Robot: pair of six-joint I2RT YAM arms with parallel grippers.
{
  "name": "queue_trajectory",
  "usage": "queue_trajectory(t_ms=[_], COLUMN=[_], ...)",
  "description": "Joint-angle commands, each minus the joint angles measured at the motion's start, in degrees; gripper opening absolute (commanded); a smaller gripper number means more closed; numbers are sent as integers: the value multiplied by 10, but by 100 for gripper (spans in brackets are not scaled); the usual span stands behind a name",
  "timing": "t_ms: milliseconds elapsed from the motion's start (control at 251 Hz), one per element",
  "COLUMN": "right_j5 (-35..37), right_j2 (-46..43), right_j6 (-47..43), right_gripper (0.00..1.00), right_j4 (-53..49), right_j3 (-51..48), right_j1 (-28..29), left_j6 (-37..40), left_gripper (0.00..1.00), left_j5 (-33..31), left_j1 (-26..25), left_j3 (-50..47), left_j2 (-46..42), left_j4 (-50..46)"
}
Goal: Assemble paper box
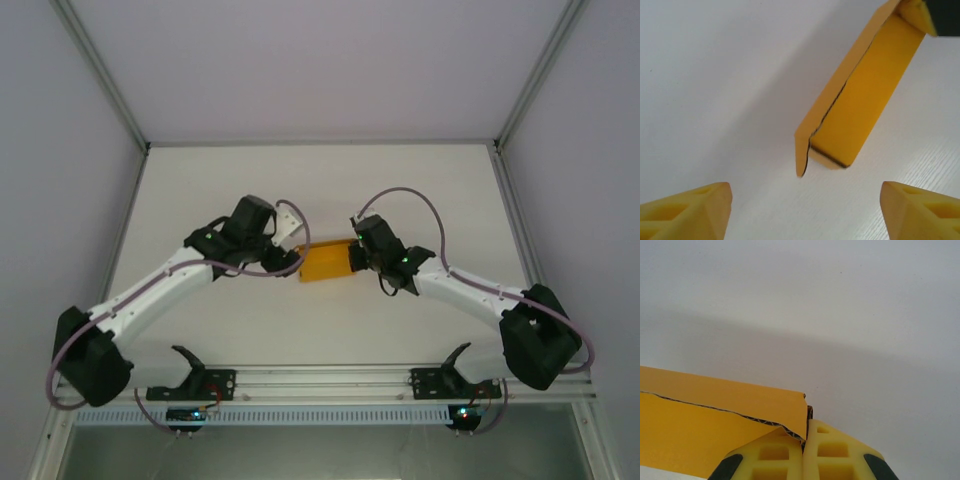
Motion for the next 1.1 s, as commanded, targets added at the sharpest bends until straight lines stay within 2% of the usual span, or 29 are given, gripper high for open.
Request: queue_trajectory(t_ms=[0, 223, 463, 563, 722, 854, 1038, 1094], right_j5=[-3, -7, -20, -24, -19, -12, 10, 15], right_j2=[13, 18, 25, 27, 31, 32, 32, 33], right_j6=[25, 34, 39, 39, 41, 44, 61, 72], right_gripper=[0, 0, 0, 0, 0, 0, 0, 0], right_j4=[-103, -118, -124, -125, -131, -138, -155, -157], right_j3=[7, 17, 21, 22, 25, 27, 32, 31], right_j1=[10, 15, 16, 17, 22, 27, 41, 46], left_j6=[-64, -72, -75, -88, -111, -133, -217, -253], left_gripper=[72, 51, 40, 28, 18, 0, 0, 0], left_j5=[-19, -10, -2, -11, 9, -8, 0, 21], left_j1=[-4, -4, -6, -5, -9, -14, -15, -13], left_j3=[-28, -8, 8, 15, 22, 32, 51, 57], left_j2=[-22, 40, 78, 89, 100, 107, 108, 111], left_j4=[33, 44, 48, 52, 56, 44, 20, 14])
